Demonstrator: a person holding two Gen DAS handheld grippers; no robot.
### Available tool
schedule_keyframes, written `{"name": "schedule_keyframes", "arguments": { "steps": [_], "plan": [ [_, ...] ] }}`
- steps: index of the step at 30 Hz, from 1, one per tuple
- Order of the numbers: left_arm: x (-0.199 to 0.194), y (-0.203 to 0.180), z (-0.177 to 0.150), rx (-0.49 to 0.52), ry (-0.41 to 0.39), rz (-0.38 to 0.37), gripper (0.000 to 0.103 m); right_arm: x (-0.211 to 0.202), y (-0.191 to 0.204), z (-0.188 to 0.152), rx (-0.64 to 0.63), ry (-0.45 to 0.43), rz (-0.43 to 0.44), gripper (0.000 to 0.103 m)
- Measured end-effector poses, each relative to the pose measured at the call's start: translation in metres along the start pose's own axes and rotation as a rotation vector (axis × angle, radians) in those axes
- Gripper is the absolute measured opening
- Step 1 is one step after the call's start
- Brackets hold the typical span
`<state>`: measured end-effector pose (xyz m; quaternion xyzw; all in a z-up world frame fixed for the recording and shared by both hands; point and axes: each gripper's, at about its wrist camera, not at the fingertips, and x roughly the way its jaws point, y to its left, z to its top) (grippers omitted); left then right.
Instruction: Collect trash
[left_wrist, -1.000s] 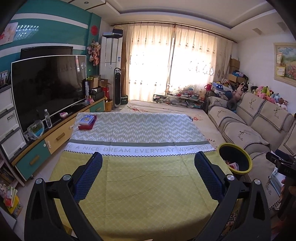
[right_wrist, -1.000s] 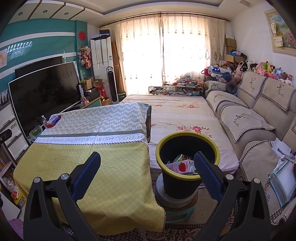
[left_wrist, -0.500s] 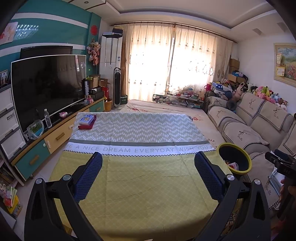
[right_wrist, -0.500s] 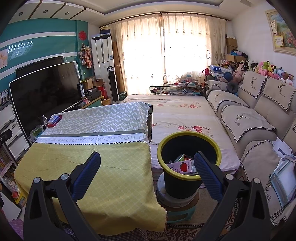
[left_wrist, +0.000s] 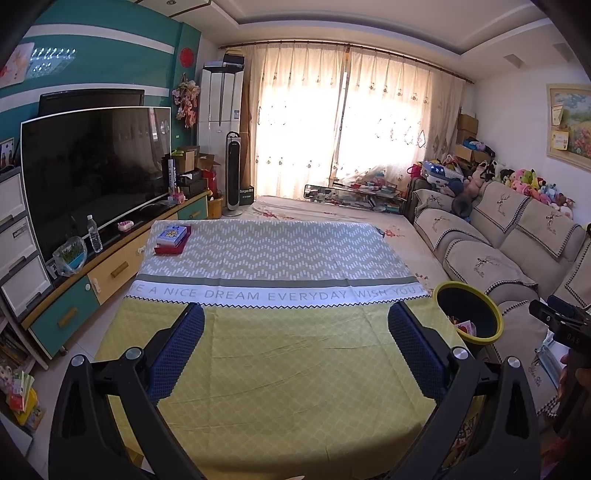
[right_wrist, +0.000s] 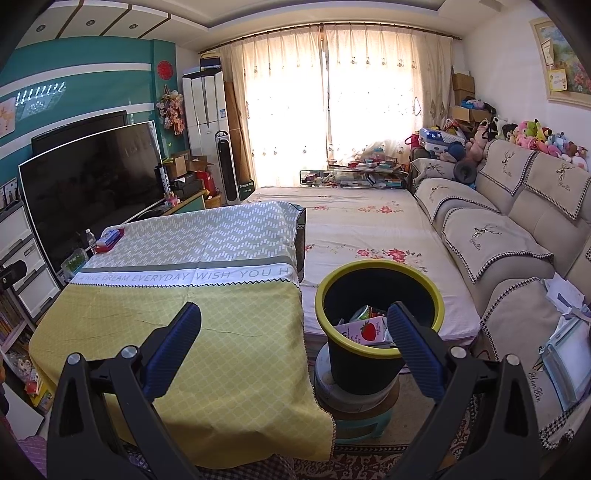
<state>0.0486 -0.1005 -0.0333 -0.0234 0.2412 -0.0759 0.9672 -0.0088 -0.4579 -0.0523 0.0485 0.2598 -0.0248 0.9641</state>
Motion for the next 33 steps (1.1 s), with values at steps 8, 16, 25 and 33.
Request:
{"name": "schedule_keyframes", "arguments": {
  "steps": [8, 16, 25, 33],
  "plan": [
    [0.0008, 0.0002, -0.0008, -0.002, 0.001, 0.002, 0.098, 0.0024, 0.0015, -0.0012, -0.003, 0.003, 0.01, 0.096],
    [0.0027, -0.001, -0.0022, 0.0, 0.007, 0.003, 0.098, 0.0047, 0.0031, -0.0004, -0.005, 0.008, 0.015, 0.096],
    [0.0049, -0.0002, -0.0039, -0.005, 0.012, -0.002, 0.098, 0.0053, 0.0037, -0.0007, -0.004, 0.011, 0.021, 0.096],
    [0.0067, 0.0005, -0.005, -0.006, 0.014, -0.01, 0.098, 0.0076, 0.0049, -0.0004, -0.004, 0.012, 0.027, 0.096]
  ]
}}
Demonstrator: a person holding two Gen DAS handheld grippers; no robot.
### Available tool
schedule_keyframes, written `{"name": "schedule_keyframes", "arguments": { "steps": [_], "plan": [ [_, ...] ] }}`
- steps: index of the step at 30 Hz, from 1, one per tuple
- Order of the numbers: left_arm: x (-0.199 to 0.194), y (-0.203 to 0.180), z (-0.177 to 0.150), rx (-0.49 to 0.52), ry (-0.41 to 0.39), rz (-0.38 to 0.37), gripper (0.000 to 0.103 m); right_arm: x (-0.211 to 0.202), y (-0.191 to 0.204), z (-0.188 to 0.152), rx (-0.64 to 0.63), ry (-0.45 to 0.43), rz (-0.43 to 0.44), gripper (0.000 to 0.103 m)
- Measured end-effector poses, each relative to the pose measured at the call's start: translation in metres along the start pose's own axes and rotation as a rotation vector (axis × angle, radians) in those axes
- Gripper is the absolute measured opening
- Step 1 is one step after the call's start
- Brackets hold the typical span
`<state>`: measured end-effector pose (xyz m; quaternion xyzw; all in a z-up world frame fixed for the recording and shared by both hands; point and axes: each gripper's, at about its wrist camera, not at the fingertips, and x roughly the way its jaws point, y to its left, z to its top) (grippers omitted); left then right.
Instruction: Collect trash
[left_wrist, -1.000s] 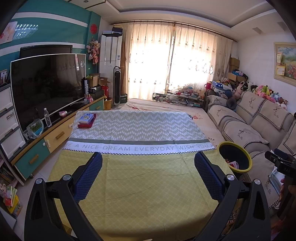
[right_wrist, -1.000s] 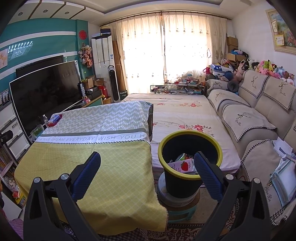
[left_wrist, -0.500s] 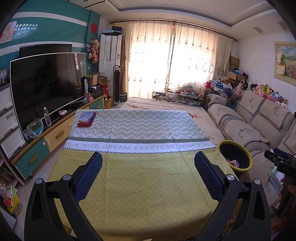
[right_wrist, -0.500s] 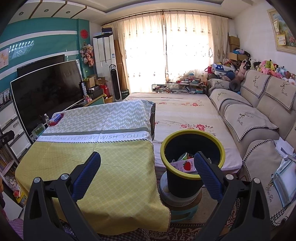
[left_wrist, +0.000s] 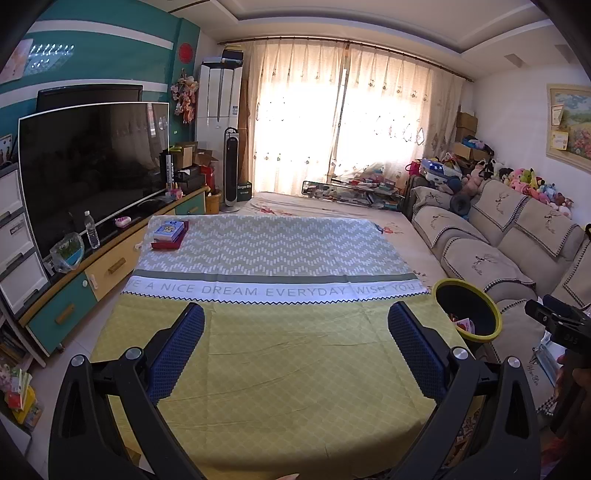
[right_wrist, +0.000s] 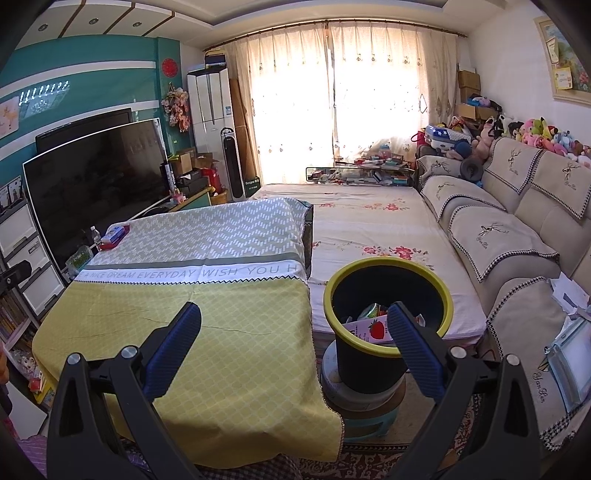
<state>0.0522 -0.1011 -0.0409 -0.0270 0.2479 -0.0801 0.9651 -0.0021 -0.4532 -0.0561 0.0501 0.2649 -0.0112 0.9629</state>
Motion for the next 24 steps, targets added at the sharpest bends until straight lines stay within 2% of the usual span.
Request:
{"name": "schedule_keyframes", "arguments": {
  "steps": [24],
  "plan": [
    [-0.0013, -0.0016, 0.002, -0.005, 0.001, -0.027, 0.098, 0.0043, 0.0032, -0.0008, -0.008, 0.01, 0.007, 0.096]
  ]
}}
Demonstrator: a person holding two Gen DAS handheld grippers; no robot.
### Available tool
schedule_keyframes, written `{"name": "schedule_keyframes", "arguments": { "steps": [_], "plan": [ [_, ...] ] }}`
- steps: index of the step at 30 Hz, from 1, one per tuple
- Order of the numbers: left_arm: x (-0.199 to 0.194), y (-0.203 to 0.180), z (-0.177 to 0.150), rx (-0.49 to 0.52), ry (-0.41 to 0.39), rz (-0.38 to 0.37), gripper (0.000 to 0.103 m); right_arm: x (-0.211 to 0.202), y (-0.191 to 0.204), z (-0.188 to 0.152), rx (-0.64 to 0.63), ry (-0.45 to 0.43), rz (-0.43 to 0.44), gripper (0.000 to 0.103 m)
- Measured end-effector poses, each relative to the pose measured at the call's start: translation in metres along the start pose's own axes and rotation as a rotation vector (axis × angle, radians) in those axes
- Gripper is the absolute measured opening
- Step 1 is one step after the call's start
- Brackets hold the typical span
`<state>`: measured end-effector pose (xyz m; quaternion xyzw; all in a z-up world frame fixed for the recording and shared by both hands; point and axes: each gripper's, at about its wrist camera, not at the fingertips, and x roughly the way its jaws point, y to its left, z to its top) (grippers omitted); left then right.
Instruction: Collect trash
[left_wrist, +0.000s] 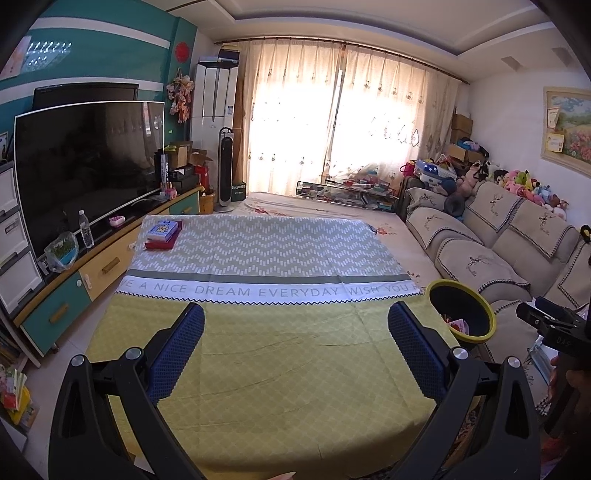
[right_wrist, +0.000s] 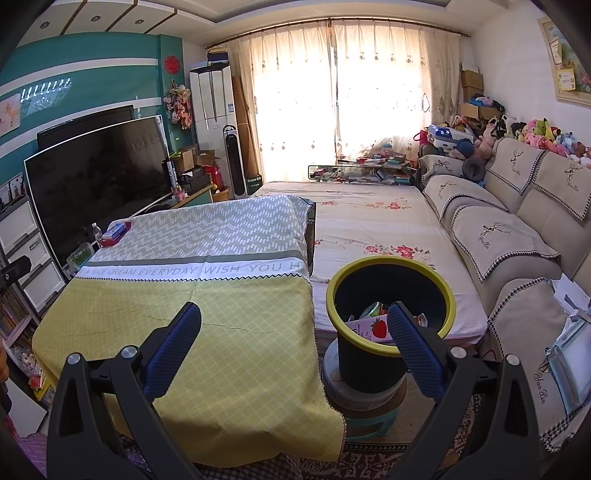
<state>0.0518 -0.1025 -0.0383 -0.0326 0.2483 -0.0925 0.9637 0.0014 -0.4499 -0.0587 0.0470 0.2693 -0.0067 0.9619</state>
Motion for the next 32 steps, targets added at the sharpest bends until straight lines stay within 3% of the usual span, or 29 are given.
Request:
{"name": "schedule_keyframes", "arguments": {
  "steps": [17, 22, 28, 32],
  "plan": [
    [0.008, 0.001, -0.001, -0.019, 0.036, -0.011, 0.098, 0.003, 0.003, 0.0, -0.009, 0.014, 0.007, 0.096],
    [0.009, 0.002, 0.0, -0.024, 0.007, -0.041, 0.098, 0.006, 0.006, 0.002, -0.014, 0.02, 0.019, 0.096],
    [0.043, 0.019, 0.01, -0.008, 0.081, -0.008, 0.098, 0.03, 0.023, 0.018, -0.054, 0.037, 0.049, 0.096],
    [0.093, 0.054, 0.023, -0.007, 0.115, 0.087, 0.098, 0.071, 0.044, 0.04, -0.076, 0.058, 0.091, 0.096]
  ]
}}
